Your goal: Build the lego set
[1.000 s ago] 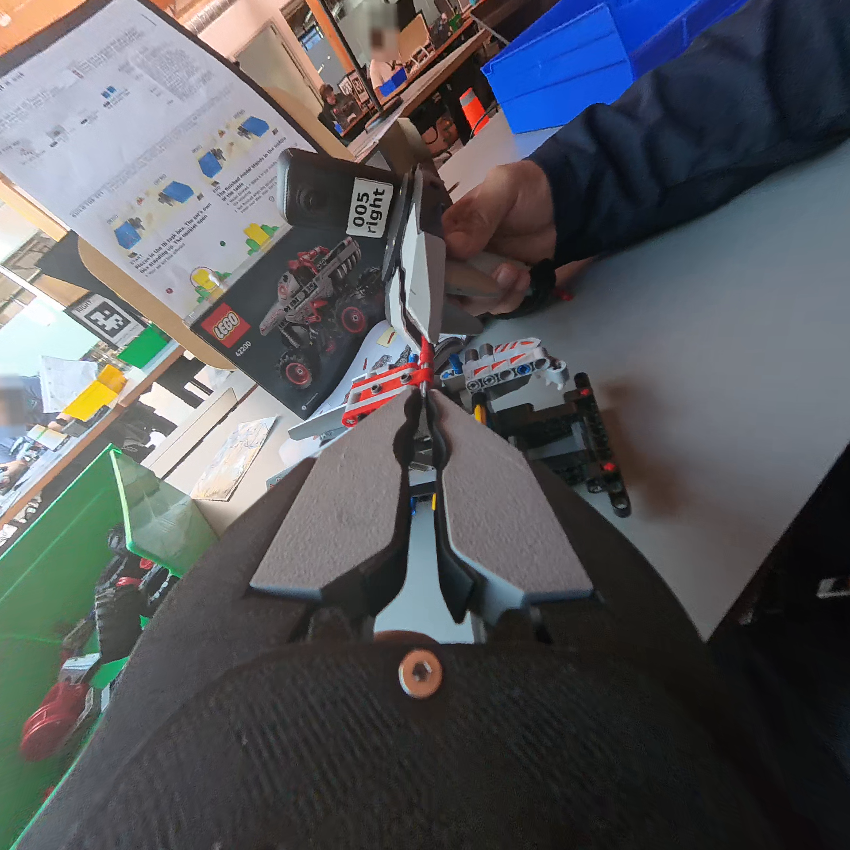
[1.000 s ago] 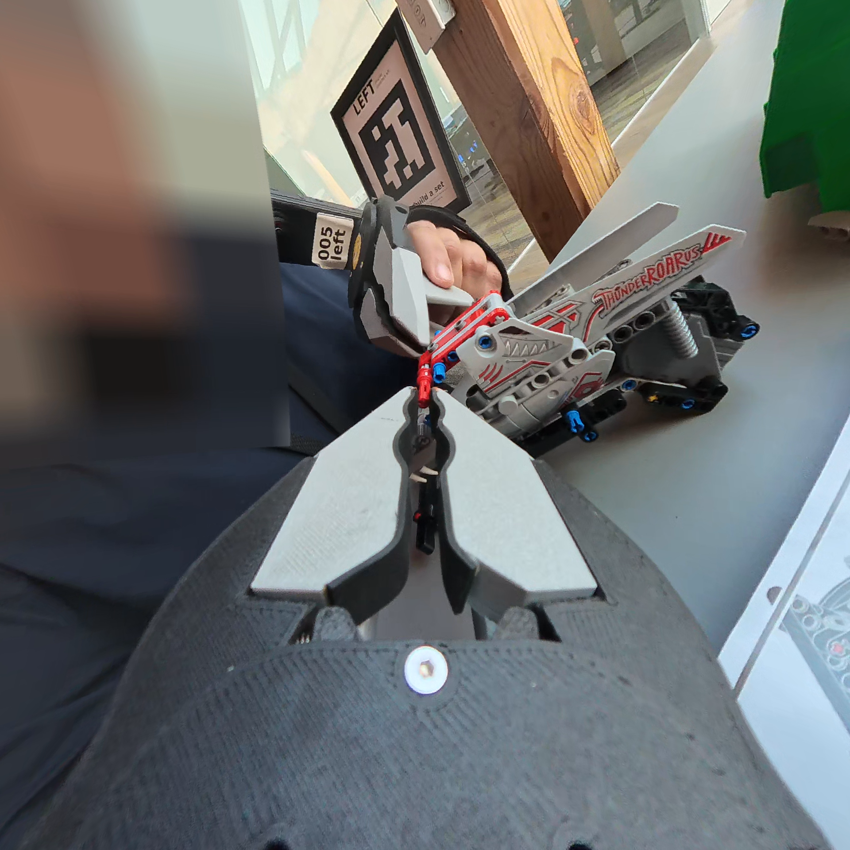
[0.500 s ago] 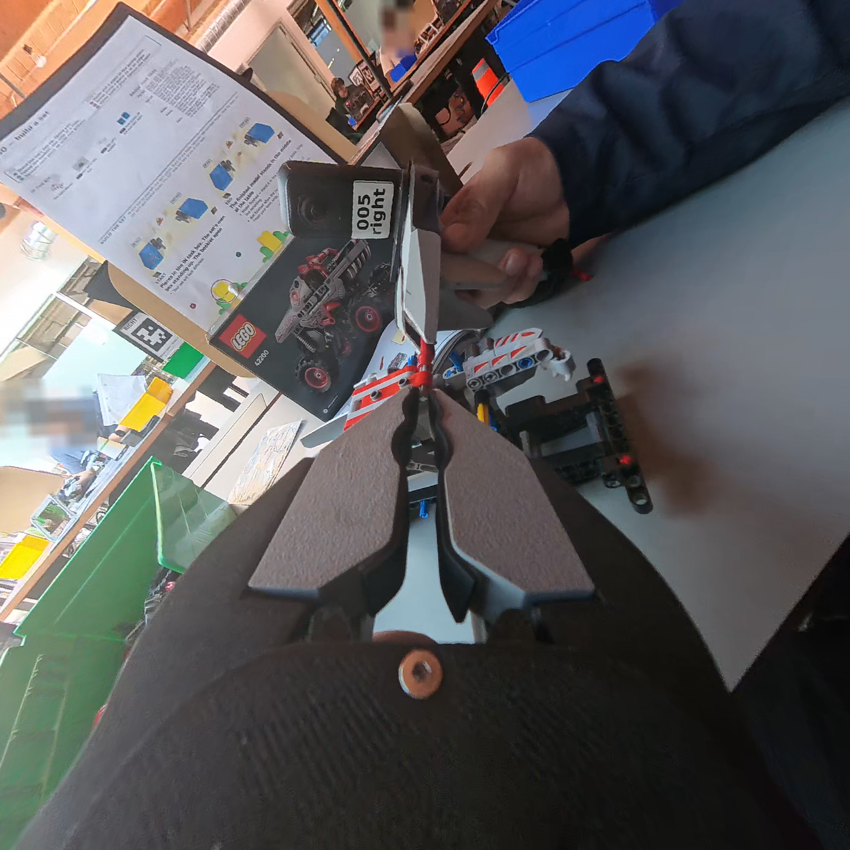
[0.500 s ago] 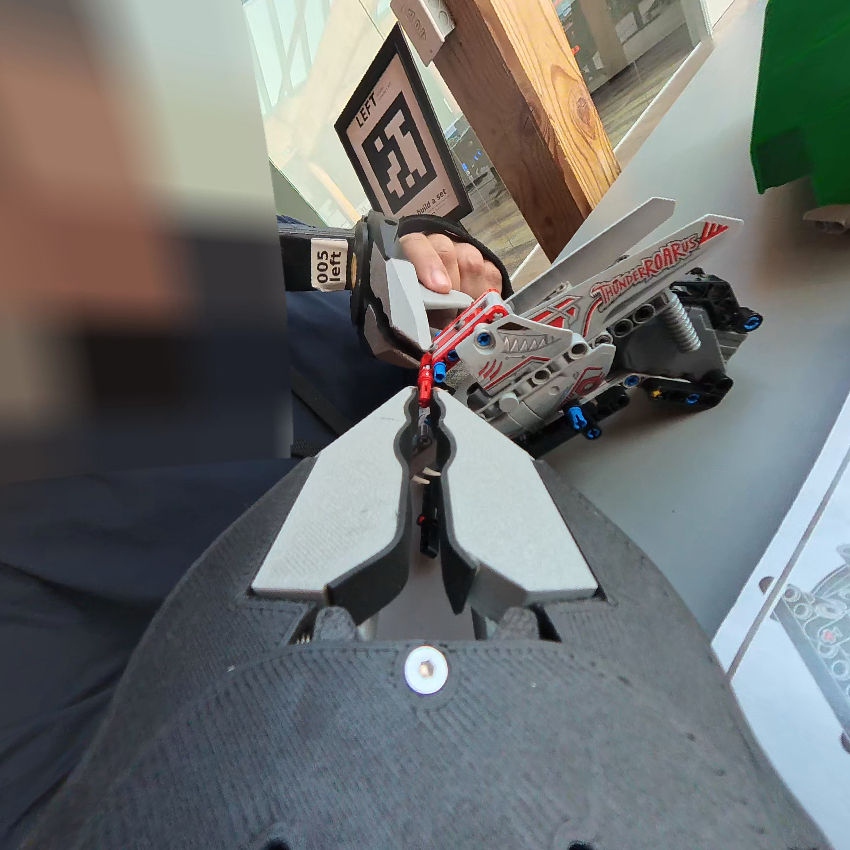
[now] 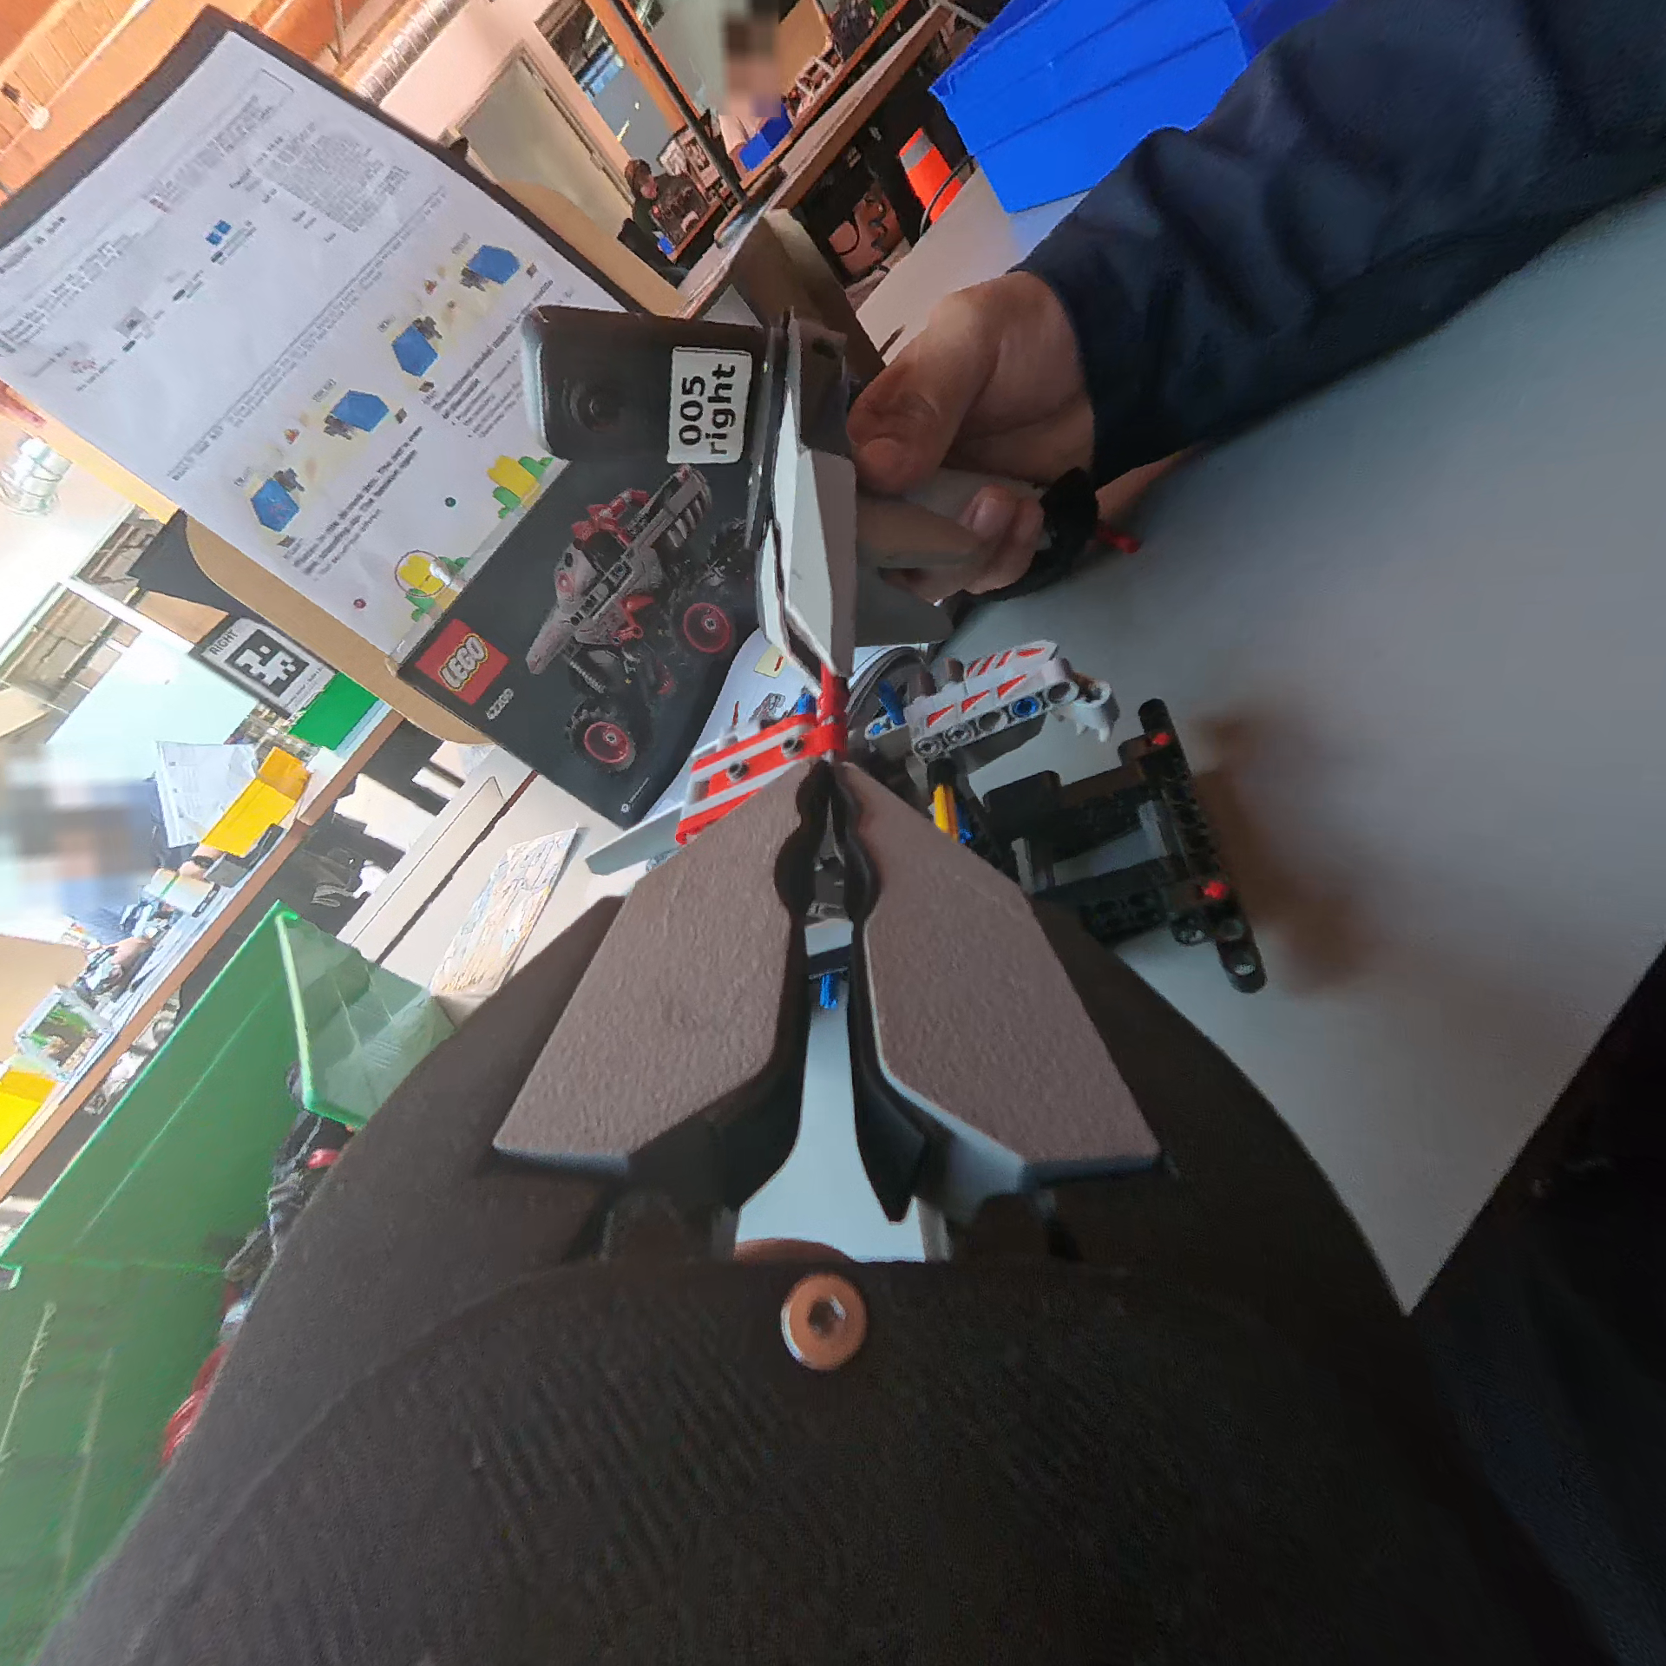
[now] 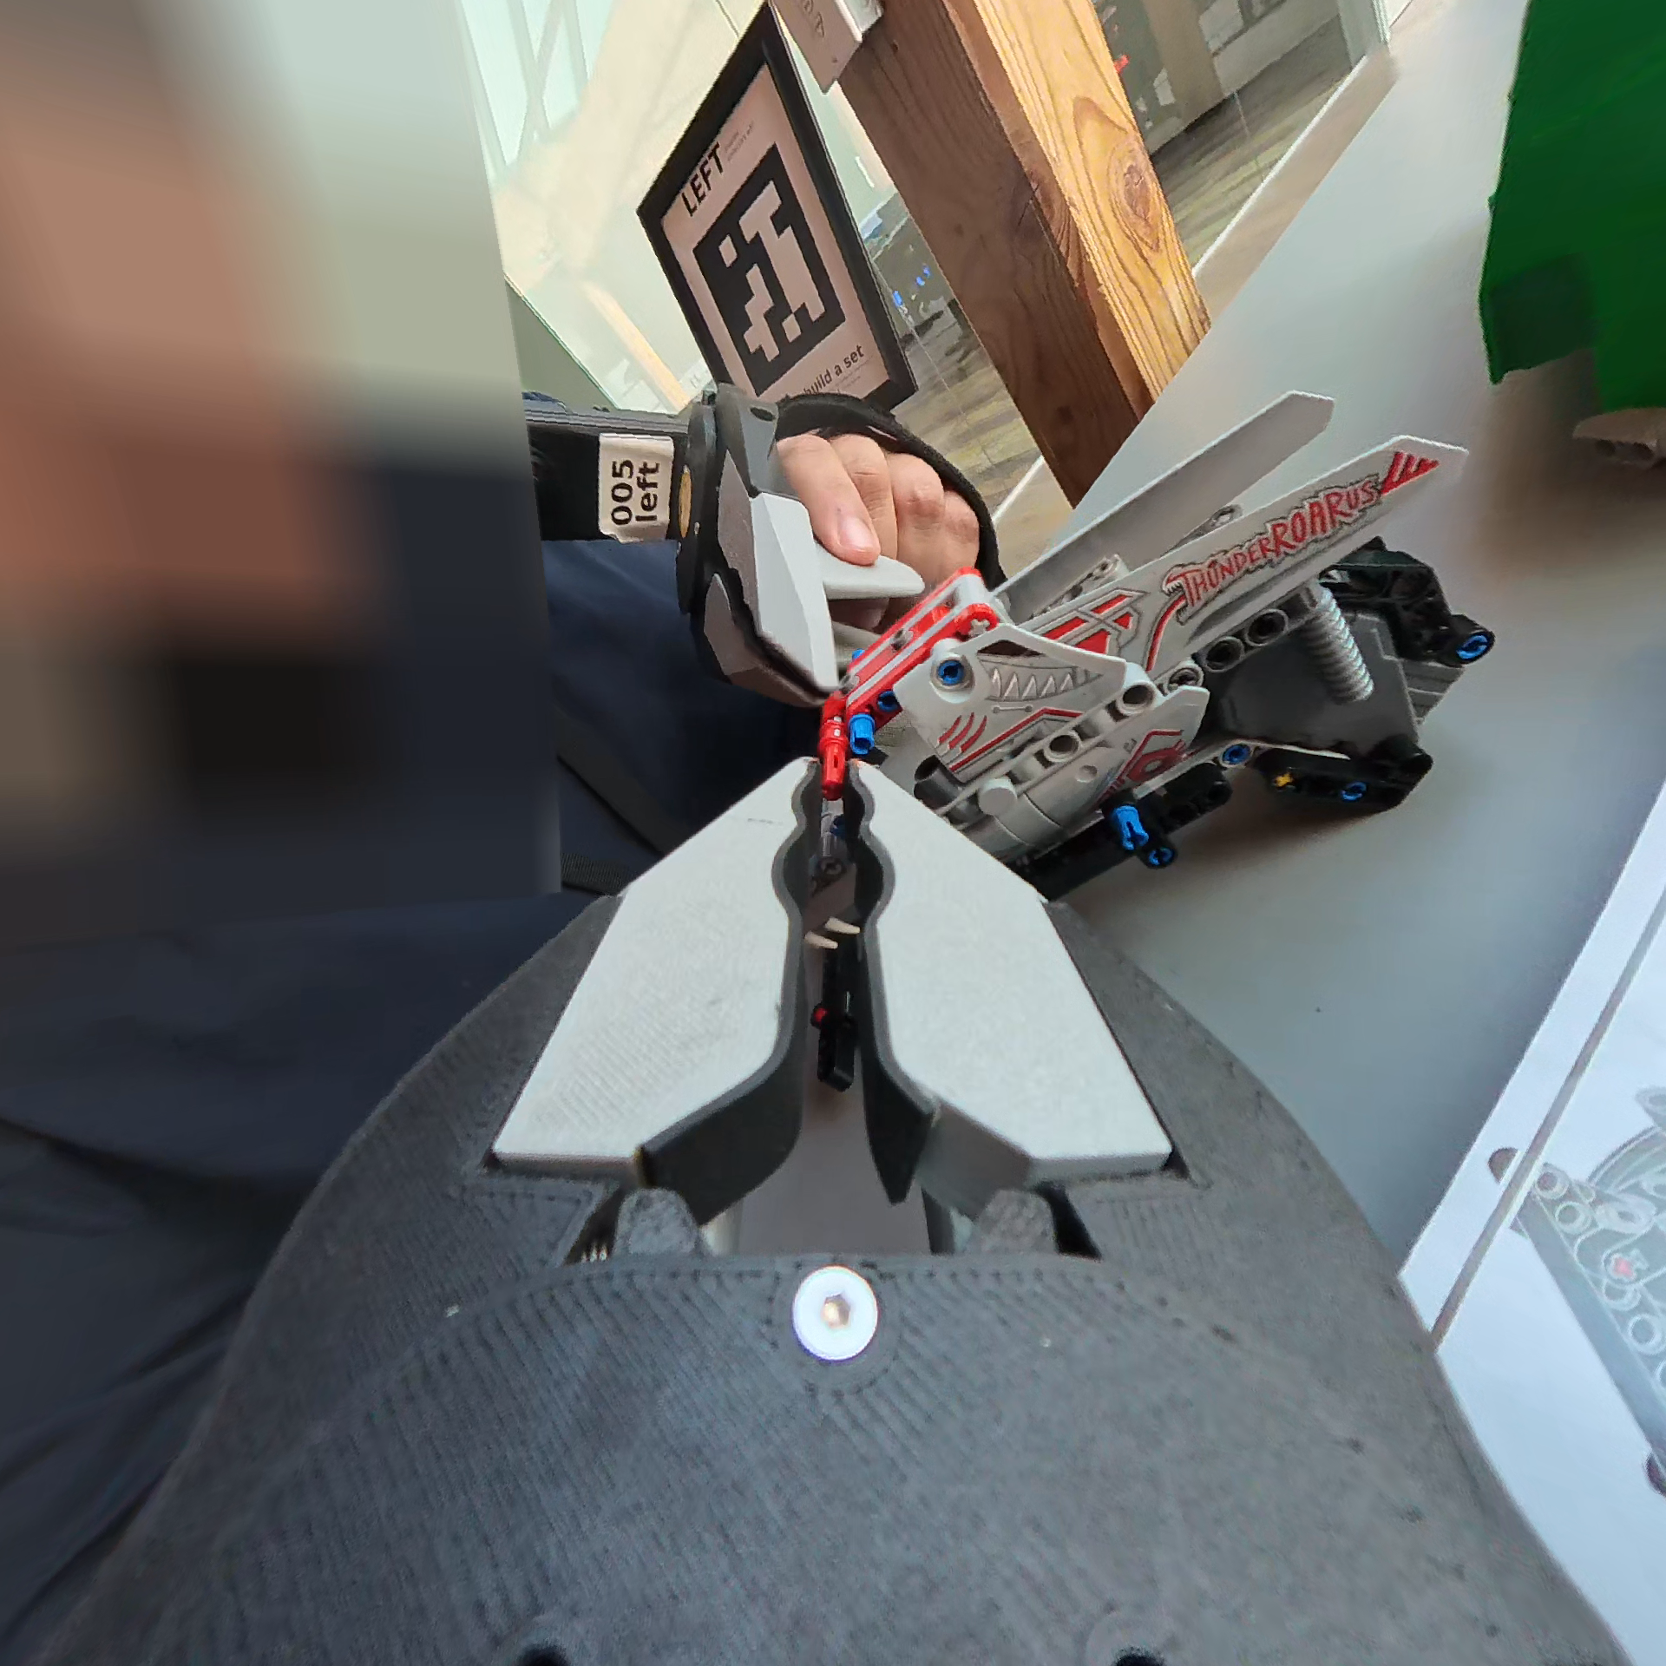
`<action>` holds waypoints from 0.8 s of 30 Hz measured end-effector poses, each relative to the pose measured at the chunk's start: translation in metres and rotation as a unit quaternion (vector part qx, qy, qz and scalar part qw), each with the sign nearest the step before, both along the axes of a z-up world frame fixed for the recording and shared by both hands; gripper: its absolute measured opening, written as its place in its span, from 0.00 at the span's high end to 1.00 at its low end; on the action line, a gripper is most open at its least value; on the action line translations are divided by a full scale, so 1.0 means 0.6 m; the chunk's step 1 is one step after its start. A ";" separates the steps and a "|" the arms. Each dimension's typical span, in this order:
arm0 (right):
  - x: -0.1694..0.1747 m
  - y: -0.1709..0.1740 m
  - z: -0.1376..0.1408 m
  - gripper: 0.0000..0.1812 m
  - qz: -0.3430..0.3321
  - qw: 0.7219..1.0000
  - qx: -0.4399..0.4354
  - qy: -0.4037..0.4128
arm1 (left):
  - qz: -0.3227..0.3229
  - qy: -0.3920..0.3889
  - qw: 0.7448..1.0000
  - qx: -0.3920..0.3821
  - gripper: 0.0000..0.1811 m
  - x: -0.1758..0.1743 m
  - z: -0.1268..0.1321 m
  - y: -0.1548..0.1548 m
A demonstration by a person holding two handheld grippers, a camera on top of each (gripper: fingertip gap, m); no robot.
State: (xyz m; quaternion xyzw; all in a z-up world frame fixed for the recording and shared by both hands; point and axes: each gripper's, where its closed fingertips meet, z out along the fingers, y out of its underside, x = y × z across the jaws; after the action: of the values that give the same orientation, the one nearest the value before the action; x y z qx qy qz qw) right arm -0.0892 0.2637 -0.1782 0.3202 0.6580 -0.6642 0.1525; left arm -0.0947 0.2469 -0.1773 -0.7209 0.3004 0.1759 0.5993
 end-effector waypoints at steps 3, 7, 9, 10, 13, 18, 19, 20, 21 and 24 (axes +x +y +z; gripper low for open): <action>-0.001 -0.008 -0.002 0.99 0.000 1.000 0.021 0.009 | -0.008 0.000 1.000 -0.007 1.00 0.007 -0.001 0.003; 0.000 -0.003 -0.002 0.99 0.002 1.000 0.008 0.002 | -0.006 -0.002 1.000 0.009 1.00 0.002 0.005 -0.003; 0.000 -0.002 -0.001 0.99 0.001 1.000 0.008 0.003 | -0.002 -0.012 1.000 0.008 1.00 -0.004 0.001 -0.009; 0.000 -0.004 -0.001 0.99 0.002 1.000 0.010 0.004 | 0.002 -0.020 1.000 0.004 1.00 -0.007 -0.004 -0.010; 0.001 -0.008 -0.002 0.99 0.005 1.000 0.010 0.003 | 0.002 -0.033 0.999 0.001 1.00 -0.009 -0.008 -0.013; 0.000 -0.007 -0.001 0.99 0.002 1.000 0.012 0.004 | 0.000 -0.026 1.000 0.004 1.00 -0.006 -0.006 -0.009; 0.000 -0.006 -0.001 0.99 0.002 1.000 0.013 0.005 | -0.001 -0.028 1.000 0.003 1.00 -0.005 -0.006 -0.009; 0.000 -0.006 -0.001 0.99 0.002 1.000 0.013 0.005 | -0.001 -0.030 1.000 0.002 1.00 -0.006 -0.006 -0.008; 0.000 -0.005 -0.001 0.99 0.001 1.000 0.014 0.005 | -0.001 -0.031 1.000 0.001 1.00 -0.006 -0.006 -0.008; -0.001 -0.005 -0.001 0.99 0.000 1.000 0.019 0.006 | 0.000 -0.028 1.000 -0.001 1.00 -0.007 -0.007 -0.007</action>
State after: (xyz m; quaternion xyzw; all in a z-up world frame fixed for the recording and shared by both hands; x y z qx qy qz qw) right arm -0.0896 0.2609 -0.1787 0.3188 0.6713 -0.6537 0.1429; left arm -0.0991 0.2427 -0.1814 -0.7261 0.2837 0.1549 0.6069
